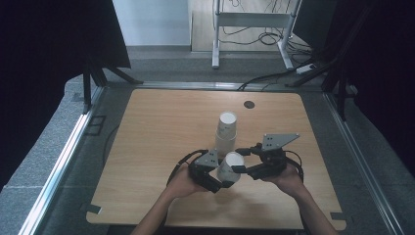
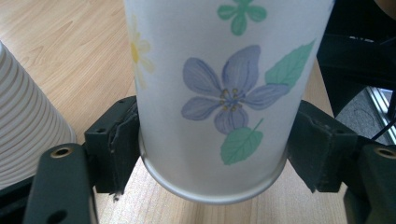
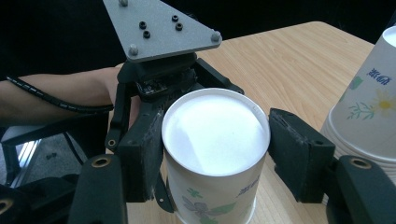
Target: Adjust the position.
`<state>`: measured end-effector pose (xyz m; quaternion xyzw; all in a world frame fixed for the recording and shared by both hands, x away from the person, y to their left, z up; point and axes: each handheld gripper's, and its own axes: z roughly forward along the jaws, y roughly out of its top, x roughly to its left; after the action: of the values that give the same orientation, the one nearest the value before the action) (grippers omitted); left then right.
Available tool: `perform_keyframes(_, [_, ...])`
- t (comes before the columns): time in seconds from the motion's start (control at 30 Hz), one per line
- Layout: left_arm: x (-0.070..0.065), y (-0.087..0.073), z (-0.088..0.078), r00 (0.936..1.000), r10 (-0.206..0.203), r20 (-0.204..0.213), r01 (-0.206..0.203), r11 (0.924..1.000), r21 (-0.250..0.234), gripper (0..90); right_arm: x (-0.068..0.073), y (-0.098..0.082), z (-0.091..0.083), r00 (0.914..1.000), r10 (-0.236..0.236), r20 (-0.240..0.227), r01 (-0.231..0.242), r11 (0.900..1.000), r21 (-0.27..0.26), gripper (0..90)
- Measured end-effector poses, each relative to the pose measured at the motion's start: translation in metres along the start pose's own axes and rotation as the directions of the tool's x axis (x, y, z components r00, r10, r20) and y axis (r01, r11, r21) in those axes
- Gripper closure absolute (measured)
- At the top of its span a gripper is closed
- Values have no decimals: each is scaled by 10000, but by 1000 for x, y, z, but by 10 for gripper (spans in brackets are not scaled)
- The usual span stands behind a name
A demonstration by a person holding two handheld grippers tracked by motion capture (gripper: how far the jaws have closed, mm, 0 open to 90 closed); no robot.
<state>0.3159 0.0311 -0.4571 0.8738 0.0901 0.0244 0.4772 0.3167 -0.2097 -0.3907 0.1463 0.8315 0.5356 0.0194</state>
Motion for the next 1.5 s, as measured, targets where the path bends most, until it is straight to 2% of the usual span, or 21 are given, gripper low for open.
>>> perform_keyframes(0.43, [0, 5, -3, 9997, 249, -60, -246, 9988, 432, 275, 1, 1, 0, 9999, -134, -65, 135, 9998, 128, 359])
perform_keyframes(0.7, [-1, 8, -7, 9992, 384, -135, -373, 9962, 789, 282, 2, 1, -4, 9992, -366, 167, 358, 9982, 474, 277])
perform_keyframes(0.8, [0, 9, -8, 9987, 467, -195, -445, 9938, 1020, 282, 3, 2, -4, 9987, -467, 210, 454, 9972, 592, 264])
perform_keyframes(0.83, [0, 10, -8, 9979, 601, -235, -569, 9912, 1192, 281, 3, 3, -5, 9978, -572, 326, 544, 9952, 809, 244])
perform_keyframes(0.9, [-1, 11, -8, 9977, 620, -277, -577, 9891, 1358, 281, 3, 3, -5, 9977, -611, 301, 580, 9939, 941, 235])
perform_keyframes(0.97, [-1, 11, -8, 9971, 701, -295, -647, 9856, 1564, 281, 4, 5, -4, 9966, -741, 365, 689, 9892, 1293, 224])
perform_keyframes(1.0, [-1, 12, -7, 9967, 749, -304, -688, 9832, 1692, 281, 4, 7, -4, 9961, -817, 334, 753, 9838, 1626, 219])
perform_keyframes(1.03, [-1, 12, -6, 9964, 782, -324, -711, 9810, 1808, 281, 4, 7, -4, 9961, -817, 334, 753, 9838, 1626, 219])
perform_keyframes(1.17, [-1, 13, -3, 9955, 890, -314, -802, 9732, 2157, 281, 4, 12, 1, 9954, -923, 275, 836, 9695, 2303, 209])
perform_keyframes(1.27, [-1, 14, -1, 9953, 921, -311, -825, 9693, 2314, 280, 3, 13, 6, 9951, -966, 230, 858, 9528, 2911, 197])
perform_keyframes(1.33, [-2, 14, 1, 9944, 1010, -315, -901, 9642, 2495, 280, 3, 13, 11, 9950, -963, 255, 828, 9417, 3260, 187])
perform_keyframes(1.37, [-2, 14, 2, 9937, 1081, -297, -966, 9598, 2636, 281, 2, 13, 14, 9953, -934, 256, 784, 9322, 3533, 179])
perform_keyframes(1.4, [-2, 14, 2, 9937, 1081, -297, -966, 9598, 2636, 281, 2, 13, 14, 9953, -934, 256, 784, 9322, 3533, 179])
perform_keyframes(1.43, [-2, 14, 3, 9935, 1101, -292, -981, 9575, 2711, 281, 2, 14, 16, 9960, -868, 213, 731, 9279, 3655, 173])
perform_keyframes(1.5, [-3, 14, 4, 9936, 1087, -298, -960, 9549, 2808, 281, 1, 14, 21, 9961, -864, 192, 716, 9137, 4000, 160])
